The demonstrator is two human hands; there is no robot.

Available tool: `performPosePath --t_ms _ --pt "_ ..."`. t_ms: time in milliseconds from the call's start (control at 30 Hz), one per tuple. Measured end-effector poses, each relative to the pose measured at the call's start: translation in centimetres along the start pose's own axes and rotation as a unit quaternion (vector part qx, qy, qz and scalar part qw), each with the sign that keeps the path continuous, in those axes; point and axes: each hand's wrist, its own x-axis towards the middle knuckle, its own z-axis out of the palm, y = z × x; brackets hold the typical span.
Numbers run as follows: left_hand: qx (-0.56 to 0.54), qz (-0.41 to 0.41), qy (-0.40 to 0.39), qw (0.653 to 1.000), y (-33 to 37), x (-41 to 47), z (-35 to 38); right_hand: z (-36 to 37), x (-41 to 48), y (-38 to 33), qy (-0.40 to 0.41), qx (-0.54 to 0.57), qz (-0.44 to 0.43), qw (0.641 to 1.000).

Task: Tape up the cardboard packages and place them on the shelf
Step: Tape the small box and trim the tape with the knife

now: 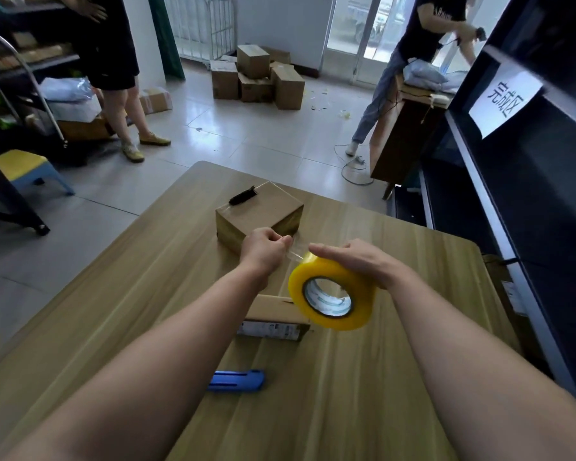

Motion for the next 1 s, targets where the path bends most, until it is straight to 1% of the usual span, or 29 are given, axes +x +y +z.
performPosePath --t_ms 33,100,167,300,433,567,667,767,900,1000 --pt "0.000 -0.005 0.006 1.000 0.1 0.2 0.2 -0.3 0.0 0.9 -0.021 0.048 -0.002 0.999" --pt "0.003 -0.019 0.018 1.000 -0.2 0.5 0.4 -0.5 0.1 2.7 -0.033 0.126 -0.010 0.991" --pt "0.006 -0.034 0.022 0.999 -1.2 0.5 0.8 -0.6 -0.2 3.0 -0.023 0.140 -0.028 0.989" --pt "-0.002 -0.058 0.021 0.998 -2.4 0.1 1.5 -0.5 0.1 3.0 0.022 0.077 -0.050 0.996" --pt "-0.005 -0.059 0.022 0.998 -3.0 -0.1 1.2 -0.2 0.8 3.6 0.051 -0.011 -0.024 0.998" --pt "0.011 -0.088 0.012 0.996 -5.1 -0.8 1.5 1.1 1.4 3.9 0.102 -0.125 -0.009 0.987" --pt "0.037 -0.101 0.035 0.994 -6.2 -1.1 1.2 2.1 1.4 4.2 0.135 -0.188 -0.010 0.973" --pt "0.093 -0.090 0.041 0.991 -6.7 -1.3 0.9 3.2 1.6 5.1 0.143 -0.273 -0.004 0.951" --pt "0.190 -0.068 0.033 0.979 -7.6 -1.3 1.0 4.2 2.1 5.6 0.128 -0.287 -0.005 0.949" --pt "0.215 -0.064 0.037 0.974 -8.5 -1.2 0.7 4.9 2.4 5.5 0.118 -0.302 -0.010 0.946"
